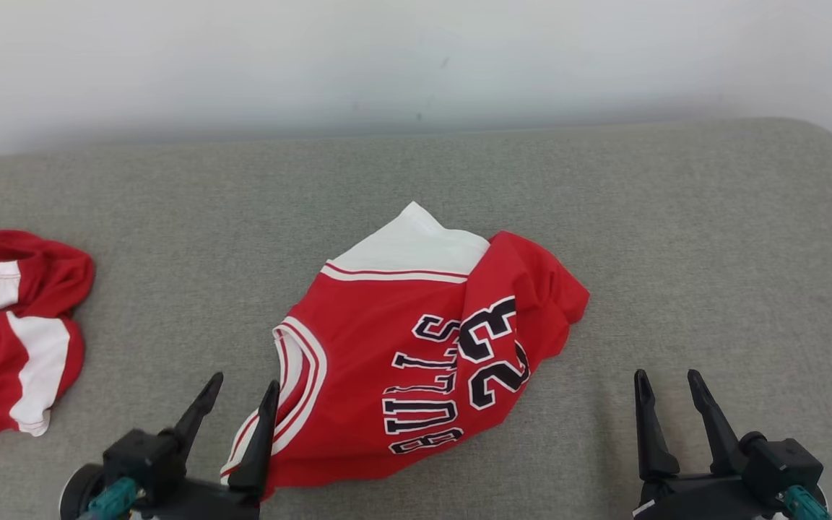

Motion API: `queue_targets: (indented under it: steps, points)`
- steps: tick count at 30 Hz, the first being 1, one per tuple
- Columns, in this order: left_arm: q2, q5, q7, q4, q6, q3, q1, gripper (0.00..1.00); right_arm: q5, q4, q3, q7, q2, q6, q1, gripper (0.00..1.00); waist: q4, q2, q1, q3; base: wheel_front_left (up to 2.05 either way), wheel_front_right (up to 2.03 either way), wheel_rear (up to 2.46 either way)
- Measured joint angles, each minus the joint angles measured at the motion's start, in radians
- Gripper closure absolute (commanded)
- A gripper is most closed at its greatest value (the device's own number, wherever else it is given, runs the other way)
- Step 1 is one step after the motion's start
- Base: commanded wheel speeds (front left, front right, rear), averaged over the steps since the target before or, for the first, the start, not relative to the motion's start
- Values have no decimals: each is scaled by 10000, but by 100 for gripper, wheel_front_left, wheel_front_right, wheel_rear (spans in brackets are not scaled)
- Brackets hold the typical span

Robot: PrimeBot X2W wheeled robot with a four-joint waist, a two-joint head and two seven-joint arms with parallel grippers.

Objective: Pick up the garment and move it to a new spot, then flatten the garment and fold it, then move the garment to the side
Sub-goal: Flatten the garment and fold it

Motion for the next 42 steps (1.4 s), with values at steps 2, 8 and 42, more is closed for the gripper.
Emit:
queue_targets:
  steps: [2,8,42]
  points:
    - [-21,67,79,226,-113,-56,-320,0,0,0,10,0,-8,0,-14,0,-119,0,0,24,0,0,0]
    - [-232,25,359,1020,-391,-242,-1061,0,13,8,10,0,-6,0,-123,0,-499,0,0,133,0,0,0]
    - [-782,-460,2314,2838,-1802,-1139,-4471,100,265,50,10,0,-10,0,-473,0,-1244,0,0,704,0,0,0]
